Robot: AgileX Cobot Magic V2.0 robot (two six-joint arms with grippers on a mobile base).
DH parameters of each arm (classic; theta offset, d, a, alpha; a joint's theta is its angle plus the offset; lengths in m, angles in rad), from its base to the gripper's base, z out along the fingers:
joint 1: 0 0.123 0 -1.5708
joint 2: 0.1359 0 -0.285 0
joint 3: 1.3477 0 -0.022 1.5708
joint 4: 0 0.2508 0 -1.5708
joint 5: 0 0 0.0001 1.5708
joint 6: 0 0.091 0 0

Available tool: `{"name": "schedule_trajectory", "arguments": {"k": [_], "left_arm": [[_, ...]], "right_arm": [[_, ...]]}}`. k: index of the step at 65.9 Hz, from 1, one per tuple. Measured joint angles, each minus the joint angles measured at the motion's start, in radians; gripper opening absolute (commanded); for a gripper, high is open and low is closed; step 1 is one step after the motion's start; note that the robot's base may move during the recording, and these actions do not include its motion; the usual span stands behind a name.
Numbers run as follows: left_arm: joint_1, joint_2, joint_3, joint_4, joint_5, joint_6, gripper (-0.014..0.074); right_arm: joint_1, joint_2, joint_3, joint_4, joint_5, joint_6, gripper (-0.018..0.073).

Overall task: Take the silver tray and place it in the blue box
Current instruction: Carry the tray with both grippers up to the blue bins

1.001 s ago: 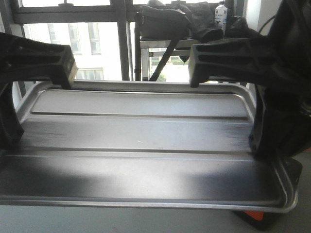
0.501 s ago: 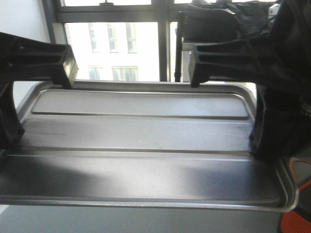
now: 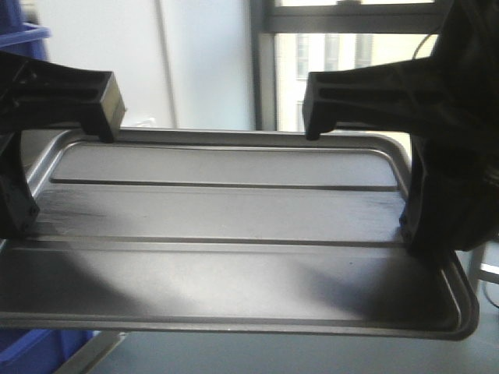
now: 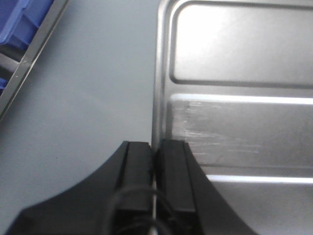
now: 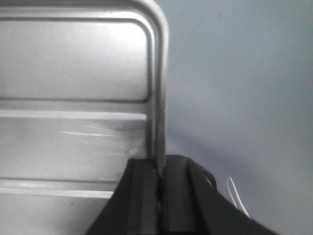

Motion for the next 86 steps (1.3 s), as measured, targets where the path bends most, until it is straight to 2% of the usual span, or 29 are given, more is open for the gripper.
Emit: {"name": "schedule_trajectory", "arguments": {"k": [86], "left_arm": [[0.000,0.000,0.000,0.000,0.000,0.000,-0.0013]], "right_arm": [[0.000,0.000,0.000,-0.002,0.000,0.000,0.0058]]}}
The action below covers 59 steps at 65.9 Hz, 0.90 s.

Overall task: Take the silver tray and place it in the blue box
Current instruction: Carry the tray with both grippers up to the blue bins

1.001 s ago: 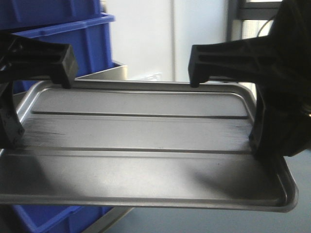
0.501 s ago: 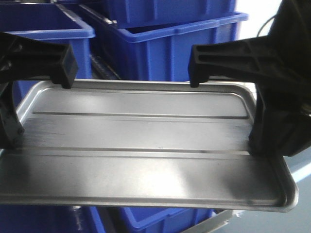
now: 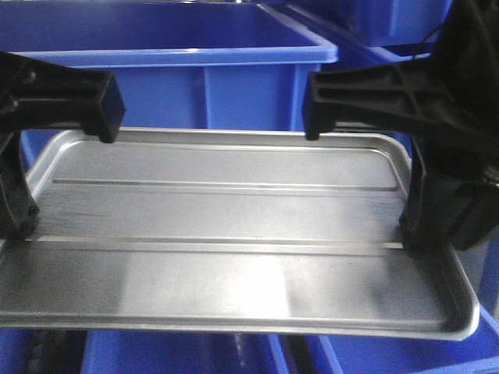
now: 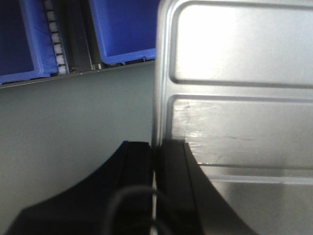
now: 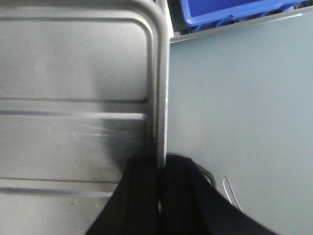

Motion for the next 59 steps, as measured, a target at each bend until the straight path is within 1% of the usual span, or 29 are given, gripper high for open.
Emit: {"name": "schedule_trajectory", "arguments": {"k": [59], "left_arm": [[0.000,0.000,0.000,0.000,0.002,0.000,-0.0013]], "right_arm": [[0.000,0.000,0.000,0.000,0.000,0.000,0.0058]]}}
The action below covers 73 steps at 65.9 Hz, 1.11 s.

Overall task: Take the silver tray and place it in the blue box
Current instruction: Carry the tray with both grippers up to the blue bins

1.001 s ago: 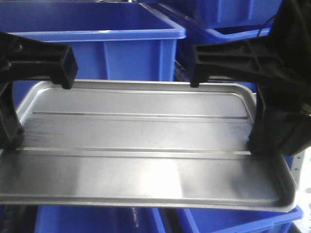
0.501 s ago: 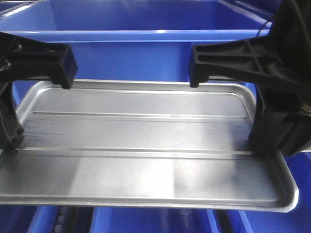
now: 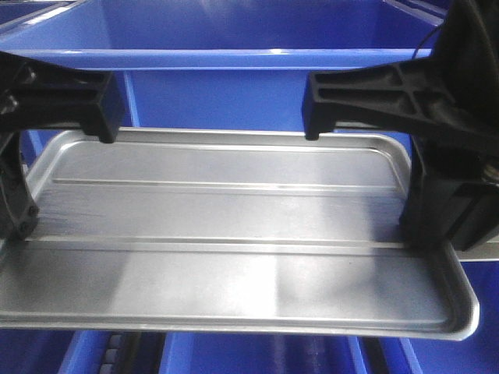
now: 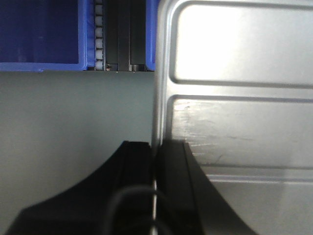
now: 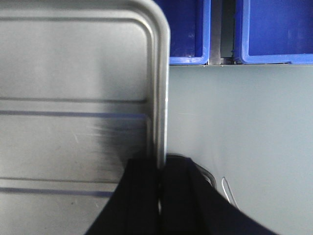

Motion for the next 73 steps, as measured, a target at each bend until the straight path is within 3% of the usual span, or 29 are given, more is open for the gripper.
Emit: {"name": "schedule_trajectory", "arguments": {"k": [73], "left_arm": [[0.000,0.000,0.000,0.000,0.000,0.000,-0.0013]], "right_arm": [[0.000,0.000,0.000,0.000,0.000,0.000,0.0058]]}}
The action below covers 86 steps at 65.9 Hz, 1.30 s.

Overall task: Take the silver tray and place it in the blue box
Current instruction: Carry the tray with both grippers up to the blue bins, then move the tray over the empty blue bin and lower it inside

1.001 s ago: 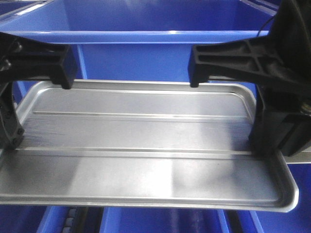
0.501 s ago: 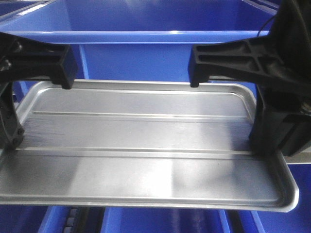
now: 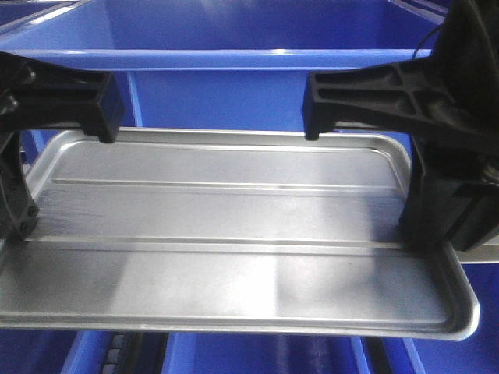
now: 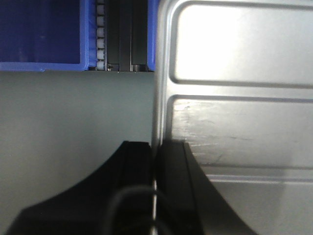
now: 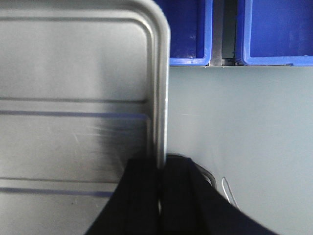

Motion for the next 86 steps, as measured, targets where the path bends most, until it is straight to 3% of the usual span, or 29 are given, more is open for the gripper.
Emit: {"name": "schedule_trajectory", "arguments": {"k": [33,53,70,86], "left_arm": [[0.007,0.000,-0.025,0.000,0.013,0.010,-0.0013],[0.159,0.000,-0.167,-0.036,0.038,0.237,-0.0014],[0.290,0.010,-0.285,-0.112,-0.055,0.455,-0.0014],[0.386,0.136,-0.441,-0.133,-0.061,0.586,-0.0014]], "right_arm": [[0.000,0.000,-0.032,0.000,0.035,-0.008,0.0058],[-0.042,0.000,-0.214,-0.015,0.123,-0.141,0.0058],[-0.208,0.019,-0.393,0.014,0.136,-0.348,0.0057],[-0.355,0.126,-0.557,0.106,0.124,-0.558,0.0056]]}}
